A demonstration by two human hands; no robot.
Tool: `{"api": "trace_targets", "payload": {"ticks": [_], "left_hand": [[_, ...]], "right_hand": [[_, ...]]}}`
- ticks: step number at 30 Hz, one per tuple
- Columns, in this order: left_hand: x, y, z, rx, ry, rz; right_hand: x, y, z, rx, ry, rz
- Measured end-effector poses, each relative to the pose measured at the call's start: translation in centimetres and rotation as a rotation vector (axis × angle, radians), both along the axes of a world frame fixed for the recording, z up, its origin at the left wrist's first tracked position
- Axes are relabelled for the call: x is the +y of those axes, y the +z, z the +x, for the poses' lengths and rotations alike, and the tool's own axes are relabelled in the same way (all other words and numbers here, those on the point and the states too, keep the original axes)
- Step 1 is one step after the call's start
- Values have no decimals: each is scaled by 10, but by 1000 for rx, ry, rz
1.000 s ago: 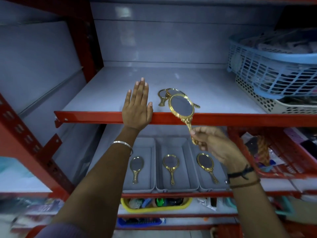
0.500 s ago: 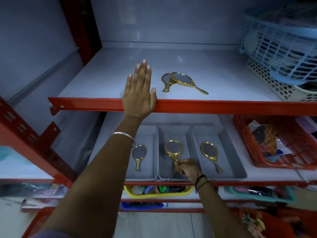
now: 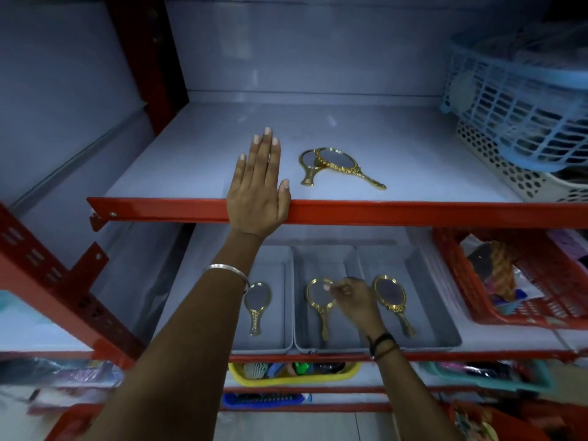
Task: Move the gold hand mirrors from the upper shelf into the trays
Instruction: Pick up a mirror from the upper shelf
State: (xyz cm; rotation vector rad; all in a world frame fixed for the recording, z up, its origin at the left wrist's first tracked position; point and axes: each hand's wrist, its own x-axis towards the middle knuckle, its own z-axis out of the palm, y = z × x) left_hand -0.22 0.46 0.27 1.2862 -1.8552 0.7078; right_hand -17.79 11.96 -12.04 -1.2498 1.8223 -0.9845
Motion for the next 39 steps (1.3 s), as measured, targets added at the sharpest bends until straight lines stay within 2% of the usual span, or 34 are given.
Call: {"api": "trace_targets", "payload": {"ticks": [2, 4, 6, 8, 10, 12, 14, 18, 22, 24, 28, 30, 34, 39], "left_hand": [[1, -1, 0, 2, -2, 6], [2, -1, 1, 5, 7, 14], [4, 1, 0, 8, 3, 33], [4, 3, 0, 11, 4, 61], [5, 3, 0, 4, 8, 80], [5, 5, 0, 4, 9, 88], [5, 4, 0, 8, 7, 93], [5, 3, 0, 6, 2, 97], [6, 4, 0, 6, 5, 98], [6, 4, 0, 5, 5, 107], [7, 4, 0, 5, 4, 128], [6, 4, 0, 9, -1, 124], [6, 3, 0, 14, -10, 111], [4, -1, -1, 5, -15, 91]], "right_hand": [[6, 55, -3, -102, 48, -278], [4, 104, -8, -118, 60, -487], [-9, 144, -15, 12, -6, -653], [-35, 167, -22, 234, -104, -717], [-63, 179, -28, 467, -143, -562], [-87, 182, -33, 704, -112, -247], [-99, 183, -31, 830, -77, -30], [-109, 181, -25, 942, -101, 24], [-112, 183, -34, 827, -103, 71], [-113, 187, -41, 682, -76, 82], [-104, 195, -55, 91, -34, 69], [-89, 198, -61, -73, -21, 10], [-41, 198, -75, -252, 69, -122], [28, 168, -99, -359, 196, -123]]}}
